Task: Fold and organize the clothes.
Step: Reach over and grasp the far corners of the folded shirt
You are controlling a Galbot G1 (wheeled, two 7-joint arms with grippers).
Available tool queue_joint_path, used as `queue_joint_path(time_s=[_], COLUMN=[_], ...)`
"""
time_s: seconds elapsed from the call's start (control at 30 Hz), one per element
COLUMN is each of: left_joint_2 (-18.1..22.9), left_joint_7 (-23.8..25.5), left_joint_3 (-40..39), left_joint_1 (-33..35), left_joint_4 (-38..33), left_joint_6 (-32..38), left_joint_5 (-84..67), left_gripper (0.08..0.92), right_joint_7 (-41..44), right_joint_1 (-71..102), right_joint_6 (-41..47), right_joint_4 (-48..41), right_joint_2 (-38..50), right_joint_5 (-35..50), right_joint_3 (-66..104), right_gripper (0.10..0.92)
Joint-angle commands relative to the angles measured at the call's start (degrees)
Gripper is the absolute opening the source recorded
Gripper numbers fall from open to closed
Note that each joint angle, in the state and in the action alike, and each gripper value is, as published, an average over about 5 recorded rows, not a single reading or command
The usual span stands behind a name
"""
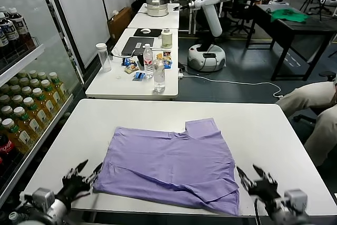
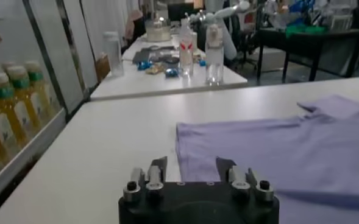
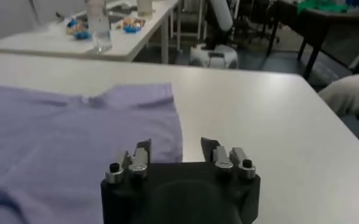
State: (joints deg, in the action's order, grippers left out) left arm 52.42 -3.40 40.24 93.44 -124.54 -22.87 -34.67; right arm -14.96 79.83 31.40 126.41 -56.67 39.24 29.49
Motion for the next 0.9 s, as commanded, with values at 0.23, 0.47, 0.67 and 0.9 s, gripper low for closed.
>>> queue_joint_path(time_s=[0.23, 0.47, 0.67, 0.9], left_joint_2=[-1.3, -0.4, 0.8, 1.9], left_joint_7=[5.0, 8.2, 10.0, 12.2], left_joint_3=[-15.0, -21.5, -25.4, -27.6], left_joint_1=[-35.0, -43.4, -47.9, -50.3], left_joint_4=[25.4, 35.6, 41.0, 44.3], left_joint_6=[-1.6, -1.4, -1.3, -2.5], left_joint_5=[-0.6, 1.1, 2.1, 5.8], left_gripper=[0.817, 0.823, 0.823, 0.823], right_joint_7=[-1.4, -1.3, -1.7, -1.4], right_joint_1=[-38.8, -45.3, -44.9, -43.6], right_joint_6=[1.7, 1.7, 1.7, 1.2], right_joint_4=[-27.6, -42.4, -46.8, -49.3], right_joint_2=[-7.4, -13.0, -15.0, -16.2], right_joint_5=[-1.0, -5.1, -6.3, -6.8], right_joint_3=[-19.7, -21.8, -20.5, -19.3], right_gripper=[0.822, 0.823, 0.823, 0.823])
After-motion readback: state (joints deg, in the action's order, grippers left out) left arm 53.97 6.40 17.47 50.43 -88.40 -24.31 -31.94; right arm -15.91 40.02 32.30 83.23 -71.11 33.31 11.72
